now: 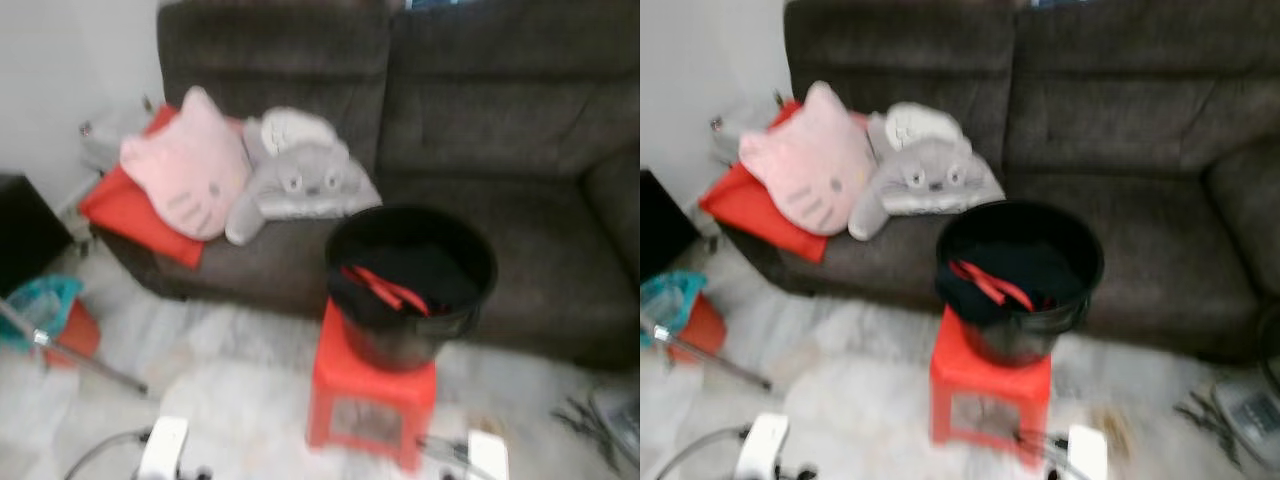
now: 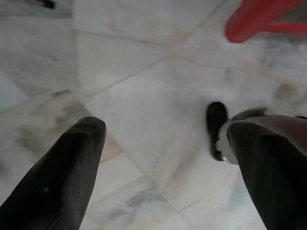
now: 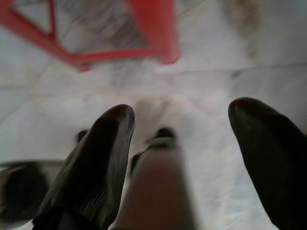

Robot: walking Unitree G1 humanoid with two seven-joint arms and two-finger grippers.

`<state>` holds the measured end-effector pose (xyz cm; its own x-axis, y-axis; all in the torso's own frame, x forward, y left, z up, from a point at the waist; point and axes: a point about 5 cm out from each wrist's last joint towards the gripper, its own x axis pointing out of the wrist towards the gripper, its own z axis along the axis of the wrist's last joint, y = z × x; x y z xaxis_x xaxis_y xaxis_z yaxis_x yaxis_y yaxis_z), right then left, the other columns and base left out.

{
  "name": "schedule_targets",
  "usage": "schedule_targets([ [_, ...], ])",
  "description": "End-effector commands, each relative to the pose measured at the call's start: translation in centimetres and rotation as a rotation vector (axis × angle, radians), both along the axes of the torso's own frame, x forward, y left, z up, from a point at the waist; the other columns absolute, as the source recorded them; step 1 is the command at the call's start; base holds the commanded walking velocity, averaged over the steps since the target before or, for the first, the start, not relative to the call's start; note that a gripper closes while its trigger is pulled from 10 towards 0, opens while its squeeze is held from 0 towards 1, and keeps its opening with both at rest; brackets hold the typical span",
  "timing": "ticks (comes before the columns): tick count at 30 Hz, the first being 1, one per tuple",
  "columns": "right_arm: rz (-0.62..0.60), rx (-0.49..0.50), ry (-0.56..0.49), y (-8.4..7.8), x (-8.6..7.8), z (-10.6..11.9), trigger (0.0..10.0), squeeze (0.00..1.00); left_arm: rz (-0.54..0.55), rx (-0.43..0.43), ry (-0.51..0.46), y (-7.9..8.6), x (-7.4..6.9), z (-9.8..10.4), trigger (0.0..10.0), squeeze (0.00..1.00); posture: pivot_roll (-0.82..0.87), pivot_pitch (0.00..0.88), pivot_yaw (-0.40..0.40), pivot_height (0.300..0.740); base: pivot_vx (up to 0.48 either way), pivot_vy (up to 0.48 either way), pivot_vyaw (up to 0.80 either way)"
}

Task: Hang hanger

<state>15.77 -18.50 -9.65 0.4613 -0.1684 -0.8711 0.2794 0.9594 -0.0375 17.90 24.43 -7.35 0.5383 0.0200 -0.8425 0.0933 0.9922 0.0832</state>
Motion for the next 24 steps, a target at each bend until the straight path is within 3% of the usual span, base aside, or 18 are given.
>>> schedule_targets([
  [1, -0.027, -0.007, 0.015, -0.4, -0.6, -0.2, 10.0, 0.00, -0.029, 0.025, 0.032, 0.3, -0.6, -0.2, 10.0, 0.00, 0.04, 0.000, 0.111, 0.732, 0.000, 0.000, 0.00],
  [8, -0.031, -0.002, 0.004, -0.1, -0.8, -0.3, 10.0, 0.00, -0.029, 0.038, 0.048, 0.6, -0.9, -0.3, 10.0, 0.00, -0.04, 0.000, 0.127, 0.732, 0.000, 0.000, 0.00],
  [16, 0.003, -0.015, -0.019, -1.5, 0.1, 0.2, 10.0, 0.00, 0.021, 0.014, 0.010, -0.6, -0.1, -0.3, 10.0, 0.00, 0.05, 0.000, 0.070, 0.732, 0.000, 0.000, 0.00],
  [24, 0.008, -0.002, -0.033, -1.9, 0.4, 0.4, 10.0, 0.00, 0.066, -0.001, 0.009, -1.2, 0.0, -0.4, 10.0, 0.00, 0.00, 0.000, 0.062, 0.732, 0.000, 0.000, 0.00],
])
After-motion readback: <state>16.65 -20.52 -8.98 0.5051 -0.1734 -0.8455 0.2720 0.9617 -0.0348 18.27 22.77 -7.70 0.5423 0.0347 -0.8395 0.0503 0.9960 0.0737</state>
